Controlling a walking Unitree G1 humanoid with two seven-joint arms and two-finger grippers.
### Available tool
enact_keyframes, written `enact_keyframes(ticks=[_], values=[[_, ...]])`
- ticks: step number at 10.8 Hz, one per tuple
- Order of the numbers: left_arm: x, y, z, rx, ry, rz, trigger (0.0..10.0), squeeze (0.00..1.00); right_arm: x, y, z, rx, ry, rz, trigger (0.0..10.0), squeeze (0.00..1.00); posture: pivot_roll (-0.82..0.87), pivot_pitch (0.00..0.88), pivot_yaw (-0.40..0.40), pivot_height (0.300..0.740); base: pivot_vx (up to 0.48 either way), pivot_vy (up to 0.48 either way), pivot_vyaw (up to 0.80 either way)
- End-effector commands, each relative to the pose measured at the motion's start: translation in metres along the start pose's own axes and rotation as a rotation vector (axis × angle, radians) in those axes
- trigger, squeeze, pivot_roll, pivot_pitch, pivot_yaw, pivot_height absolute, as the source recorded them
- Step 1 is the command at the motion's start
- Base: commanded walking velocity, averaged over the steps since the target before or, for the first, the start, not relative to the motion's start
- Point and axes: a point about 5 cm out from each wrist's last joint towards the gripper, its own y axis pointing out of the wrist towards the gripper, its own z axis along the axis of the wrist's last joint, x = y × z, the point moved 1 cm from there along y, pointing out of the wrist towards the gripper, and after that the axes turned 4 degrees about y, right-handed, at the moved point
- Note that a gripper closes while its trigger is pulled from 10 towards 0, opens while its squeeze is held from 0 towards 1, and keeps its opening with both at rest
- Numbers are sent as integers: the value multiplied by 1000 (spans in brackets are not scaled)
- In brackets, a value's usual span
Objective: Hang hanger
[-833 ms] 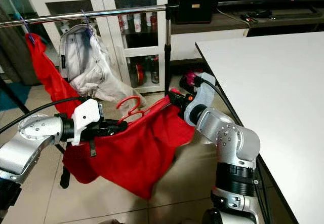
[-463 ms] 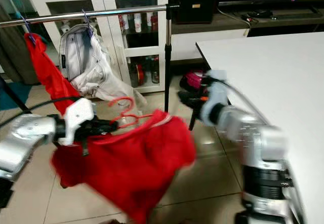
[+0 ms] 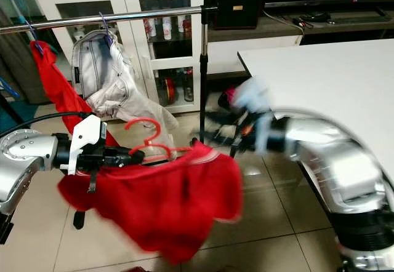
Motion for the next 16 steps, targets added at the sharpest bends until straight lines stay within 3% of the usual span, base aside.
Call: enact_keyframes(ticks=[1,2,5,6,16], values=[[-1,1,11,28,41,-28,0,0,-2,5,2,-13,-53,27,10000,969,-144,0,57,740,0,0,0],[1,4,18,42,57,-67,0,0,-10,21,1,-15,-84,91,10000,0,-137,0,53,740,0,0,0],[5,8,24,56,59,-114,0,0,-31,45,-1,-8,-153,251,10000,0,-134,0,55,740,0,0,0],[6,8,24,55,61,-120,0,0,-30,51,-6,-31,-161,245,0,0,-133,0,53,740,0,0,0],[2,3,24,49,52,-87,0,0,-34,52,-15,-67,-122,293,0,0,-139,0,41,740,0,0,0]])
